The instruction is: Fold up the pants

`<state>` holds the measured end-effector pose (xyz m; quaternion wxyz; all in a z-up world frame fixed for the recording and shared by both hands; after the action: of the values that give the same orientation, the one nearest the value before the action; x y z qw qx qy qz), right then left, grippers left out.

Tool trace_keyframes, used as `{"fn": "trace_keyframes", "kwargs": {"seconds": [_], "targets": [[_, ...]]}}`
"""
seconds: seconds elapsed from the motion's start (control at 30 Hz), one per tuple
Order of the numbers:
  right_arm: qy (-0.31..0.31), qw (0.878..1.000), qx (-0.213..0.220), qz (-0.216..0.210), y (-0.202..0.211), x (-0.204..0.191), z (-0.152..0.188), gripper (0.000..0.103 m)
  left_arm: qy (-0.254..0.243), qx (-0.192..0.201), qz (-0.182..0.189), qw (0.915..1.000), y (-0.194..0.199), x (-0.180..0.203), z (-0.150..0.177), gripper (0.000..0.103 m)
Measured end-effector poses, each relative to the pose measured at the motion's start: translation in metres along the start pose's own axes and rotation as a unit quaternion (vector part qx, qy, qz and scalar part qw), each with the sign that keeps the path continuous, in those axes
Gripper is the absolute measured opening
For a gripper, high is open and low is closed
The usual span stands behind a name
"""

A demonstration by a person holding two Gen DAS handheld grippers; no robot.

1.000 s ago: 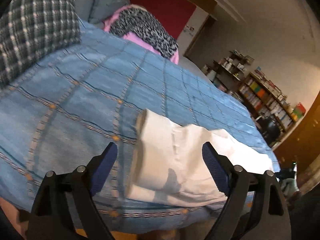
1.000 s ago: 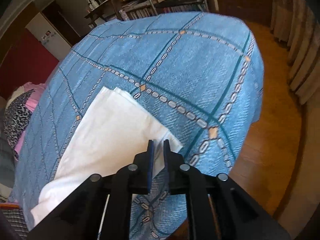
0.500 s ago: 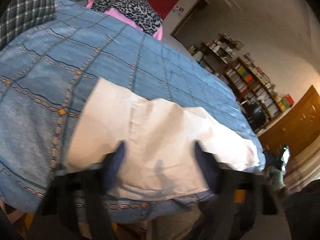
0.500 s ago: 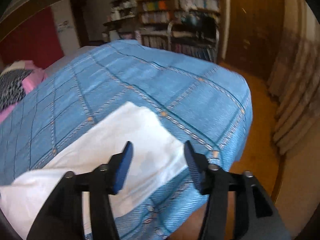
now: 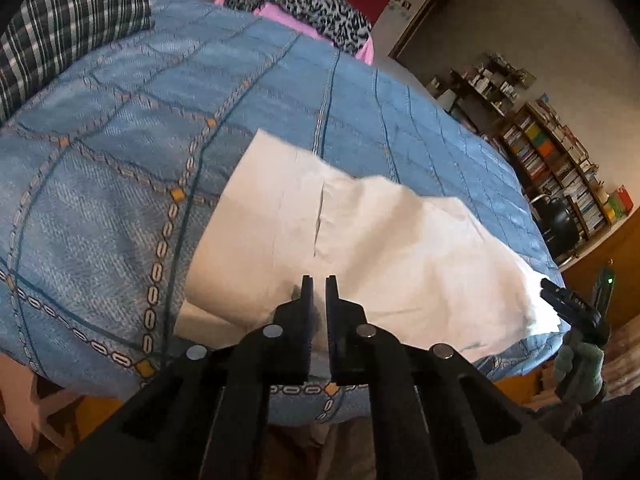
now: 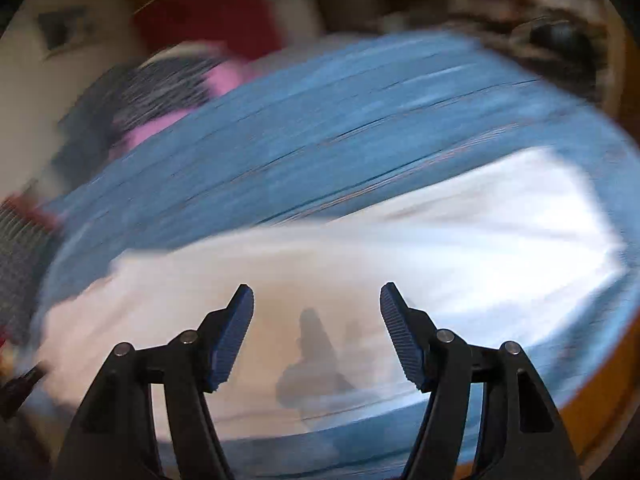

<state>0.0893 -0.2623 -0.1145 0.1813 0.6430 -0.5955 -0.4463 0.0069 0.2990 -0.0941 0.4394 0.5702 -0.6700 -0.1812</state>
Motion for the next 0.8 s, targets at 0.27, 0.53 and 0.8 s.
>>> {"fn": "trace_keyframes", "kwargs": {"seconds": [0.27,0.53,0.8], "targets": [[0.162,0.979,-0.07,-0.101,-0.035,-0.128,0.027,0.066,-0.135,0.051,-0.06,0.9878,0.008,0.062,-0.013,0.029],[0.248,0.956,-0.117,-0.102,-0.055,-0.176,0.058,0.066,-0.21,0.014,-0.006,0.9776,-0.04,0.115,0.003,0.036],[0.302,0.915,-0.222,-0.148,-0.068,-0.17,0.109,0.067,-0.202,-0.065,-0.003,0.9772,-0.071,0.096,0.049,0.036]]}}
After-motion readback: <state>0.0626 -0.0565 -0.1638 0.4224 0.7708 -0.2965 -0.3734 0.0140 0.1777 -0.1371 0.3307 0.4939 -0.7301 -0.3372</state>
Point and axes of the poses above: each gripper's, at about its wrist camera, not at the fingertips, and y roughly against the way its jaws point, x to its right, z to its underside, the point moved 4 cm from there along -y, roughly the way its jaws point, and after that the axes turned 1 degree about -x, right-handed, at the moved point
